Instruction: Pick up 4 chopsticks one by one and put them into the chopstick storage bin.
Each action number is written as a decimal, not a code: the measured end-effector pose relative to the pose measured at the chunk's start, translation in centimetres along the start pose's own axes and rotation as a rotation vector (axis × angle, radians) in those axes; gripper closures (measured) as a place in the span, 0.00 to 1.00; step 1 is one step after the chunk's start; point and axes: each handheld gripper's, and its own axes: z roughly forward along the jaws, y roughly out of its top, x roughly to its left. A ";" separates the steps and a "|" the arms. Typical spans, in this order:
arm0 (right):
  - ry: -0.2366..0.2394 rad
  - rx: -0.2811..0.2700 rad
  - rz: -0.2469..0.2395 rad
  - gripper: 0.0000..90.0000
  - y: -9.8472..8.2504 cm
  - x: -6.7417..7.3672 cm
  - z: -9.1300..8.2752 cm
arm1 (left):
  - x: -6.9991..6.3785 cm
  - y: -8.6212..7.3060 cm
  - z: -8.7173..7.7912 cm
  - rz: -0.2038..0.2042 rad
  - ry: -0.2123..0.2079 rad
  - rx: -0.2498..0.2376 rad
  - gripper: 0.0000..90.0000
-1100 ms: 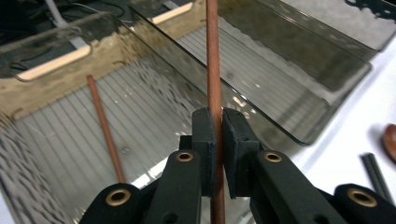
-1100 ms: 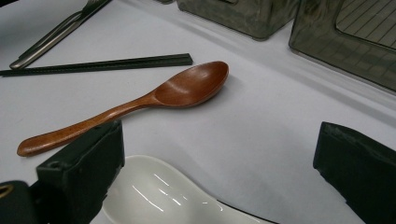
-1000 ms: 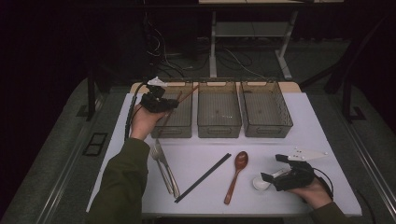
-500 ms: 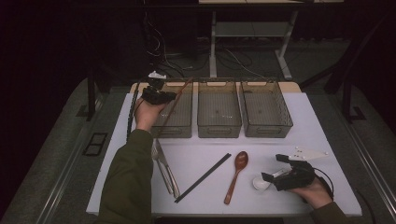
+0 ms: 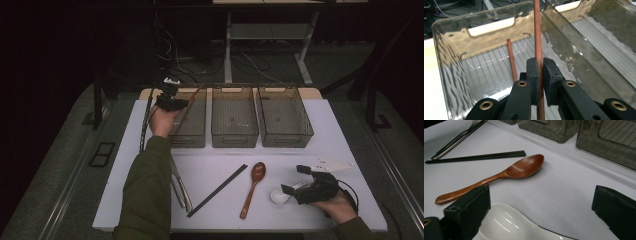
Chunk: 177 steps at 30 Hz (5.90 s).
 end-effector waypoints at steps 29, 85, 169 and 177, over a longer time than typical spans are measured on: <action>-0.004 0.000 -0.003 0.02 0.0 0.1 0.1 | -1.8 -0.2 -2.3 0.073 -0.055 0.012 0.49; 0.026 0.010 -0.028 0.02 0.0 0.4 0.6 | -10.5 -11.4 -9.6 0.222 -0.263 -0.069 0.20; 0.005 0.011 -0.027 0.02 -0.1 0.4 0.2 | -16.8 -16.8 -5.3 0.280 -0.426 0.119 0.89; 0.005 0.010 -0.028 0.02 -0.1 0.4 0.2 | -17.1 -16.9 -5.2 0.286 -0.422 0.129 0.89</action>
